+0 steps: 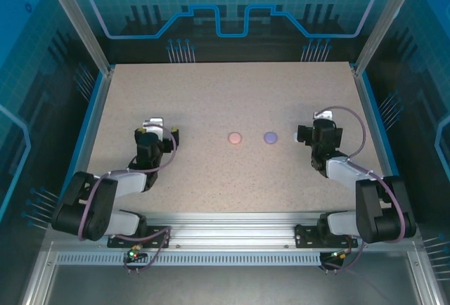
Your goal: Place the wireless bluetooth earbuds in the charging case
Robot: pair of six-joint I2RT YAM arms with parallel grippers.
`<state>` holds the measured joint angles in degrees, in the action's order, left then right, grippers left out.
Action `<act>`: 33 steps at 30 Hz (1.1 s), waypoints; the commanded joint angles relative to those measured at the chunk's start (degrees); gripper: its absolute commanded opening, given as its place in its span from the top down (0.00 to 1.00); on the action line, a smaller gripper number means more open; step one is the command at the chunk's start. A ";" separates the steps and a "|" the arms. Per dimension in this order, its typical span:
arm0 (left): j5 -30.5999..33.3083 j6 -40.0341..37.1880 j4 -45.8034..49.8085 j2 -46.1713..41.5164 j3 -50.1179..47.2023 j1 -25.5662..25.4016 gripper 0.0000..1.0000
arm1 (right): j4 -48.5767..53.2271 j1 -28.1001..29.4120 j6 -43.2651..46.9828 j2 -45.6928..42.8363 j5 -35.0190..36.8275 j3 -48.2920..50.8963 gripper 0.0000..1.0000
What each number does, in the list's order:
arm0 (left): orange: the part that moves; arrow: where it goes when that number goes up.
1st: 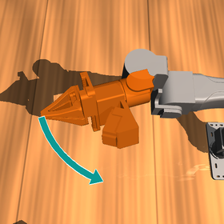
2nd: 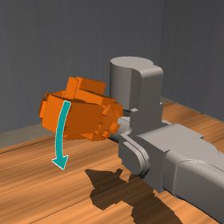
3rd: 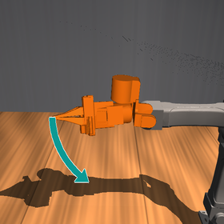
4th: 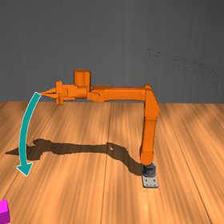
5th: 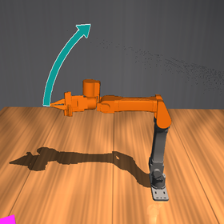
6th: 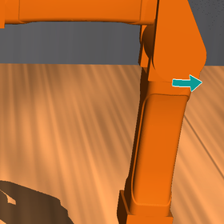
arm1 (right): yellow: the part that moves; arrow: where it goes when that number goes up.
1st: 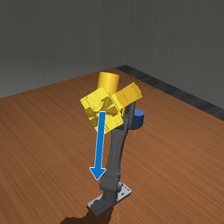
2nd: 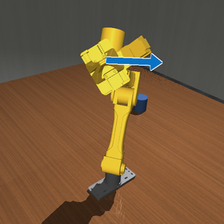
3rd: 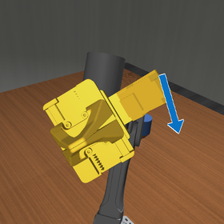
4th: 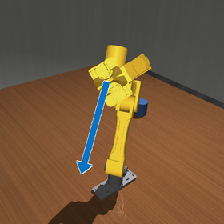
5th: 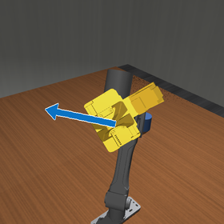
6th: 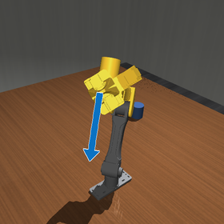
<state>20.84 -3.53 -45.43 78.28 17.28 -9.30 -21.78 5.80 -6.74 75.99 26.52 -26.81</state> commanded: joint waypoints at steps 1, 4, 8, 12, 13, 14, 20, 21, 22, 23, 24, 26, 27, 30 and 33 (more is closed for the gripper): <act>-4.78 0.44 -7.28 1.85 -0.15 2.51 0.01 | -15.69 0.82 2.54 1.19 -1.43 3.47 0.00; -7.58 0.47 -8.97 4.37 -0.06 3.52 0.01 | -22.47 0.61 2.06 3.62 -2.59 5.89 0.00; -11.79 0.37 -10.15 6.67 0.08 4.74 0.01 | -24.24 0.70 3.24 4.62 -5.19 6.11 0.00; -14.70 -0.26 -9.01 8.31 1.34 5.25 0.01 | -25.30 0.71 4.56 5.54 -8.00 6.23 0.00; -15.45 -0.21 -9.06 8.51 1.48 5.49 0.01 | -25.69 0.79 5.12 5.95 -8.84 6.13 0.00; -15.89 -0.21 -8.37 8.34 1.76 5.67 0.01 | -25.57 1.09 5.64 6.52 -9.52 5.87 0.00; -20.43 0.75 -5.07 8.53 3.58 7.86 0.01 | -25.39 0.67 6.11 10.48 -11.45 3.79 0.00; -21.61 1.01 -4.20 8.53 4.03 8.31 0.01 | -23.42 -0.62 5.15 9.94 -13.52 3.29 0.00; -22.80 1.22 -3.81 8.61 4.37 8.89 0.01 | -24.27 -1.52 4.63 10.00 -14.63 3.67 0.00; -23.39 1.50 -3.17 8.63 4.80 9.26 0.01 | -23.56 -1.74 4.48 9.87 -14.79 3.52 0.00; -23.73 1.64 -2.92 8.65 4.85 9.40 0.01 | -24.10 -1.65 4.61 10.03 -14.74 3.59 0.00; -23.87 2.05 -2.54 8.66 5.12 9.68 0.01 | -23.91 -1.67 4.50 9.97 -14.79 3.52 0.00; -23.92 2.48 -2.10 8.73 5.43 9.96 0.01 | -23.71 -1.59 4.49 9.93 -14.77 3.52 0.00; -23.06 3.98 -0.98 8.96 6.14 11.06 0.01 | -23.79 -1.57 4.59 9.97 -14.50 3.51 0.00; -23.02 3.98 -0.86 8.99 6.18 11.06 0.01 | -23.83 -1.48 4.64 9.97 -14.47 3.52 0.00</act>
<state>-0.93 -0.97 -47.05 86.74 22.15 1.23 -45.43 4.82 -1.67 85.95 12.78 -22.22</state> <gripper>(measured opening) 0.989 0.997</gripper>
